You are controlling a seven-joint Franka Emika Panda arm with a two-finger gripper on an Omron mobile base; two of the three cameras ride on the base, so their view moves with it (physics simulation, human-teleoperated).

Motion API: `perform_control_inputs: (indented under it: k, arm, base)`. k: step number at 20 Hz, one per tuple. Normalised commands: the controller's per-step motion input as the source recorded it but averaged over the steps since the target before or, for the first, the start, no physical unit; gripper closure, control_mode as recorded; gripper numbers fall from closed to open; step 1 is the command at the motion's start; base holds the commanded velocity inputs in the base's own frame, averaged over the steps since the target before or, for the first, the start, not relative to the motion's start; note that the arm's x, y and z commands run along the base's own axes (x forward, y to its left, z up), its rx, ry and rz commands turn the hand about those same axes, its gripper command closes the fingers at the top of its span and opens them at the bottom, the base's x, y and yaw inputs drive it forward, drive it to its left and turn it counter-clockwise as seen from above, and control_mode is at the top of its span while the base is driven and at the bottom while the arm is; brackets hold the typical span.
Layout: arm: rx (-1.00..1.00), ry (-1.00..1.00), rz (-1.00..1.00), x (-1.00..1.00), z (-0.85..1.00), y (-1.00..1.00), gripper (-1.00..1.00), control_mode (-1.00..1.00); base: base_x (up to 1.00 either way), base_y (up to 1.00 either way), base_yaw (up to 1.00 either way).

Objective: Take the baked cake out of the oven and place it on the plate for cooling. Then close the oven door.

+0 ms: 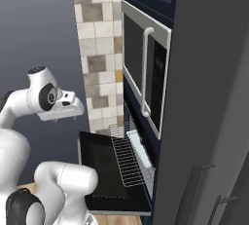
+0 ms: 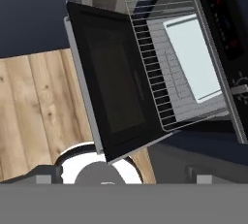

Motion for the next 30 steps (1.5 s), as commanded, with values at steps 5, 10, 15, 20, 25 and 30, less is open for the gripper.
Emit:
perform_control_inputs:
  k: [5,10,15,20,25,30]
  arm:
    - [-0.03,0.09,0.06,0.41,-0.86,0.00,-1.00,-1.00]
    - [-0.01,0.02,0.06,0.21,-0.83,0.00,-1.00,-1.00]
    - [0.00,0.00,0.07,0.09,-0.74,-0.03,-1.00,-1.00]
    - [0.00,0.00,0.08,0.13,-0.69,-0.11,-1.00,-1.00]
    - [0.00,0.00,0.07,0.24,-0.62,-0.17,-1.00,-1.00]
    - [0.00,0.00,0.04,0.32,-0.59,-0.10,-1.00,-1.00]
  base:
    - [0.00,0.00,0.00]
    - [0.00,0.00,0.00]
    - [0.00,0.00,0.00]
    - [0.00,0.00,0.00]
    - [0.00,0.00,0.00]
    - [0.00,0.00,0.00]
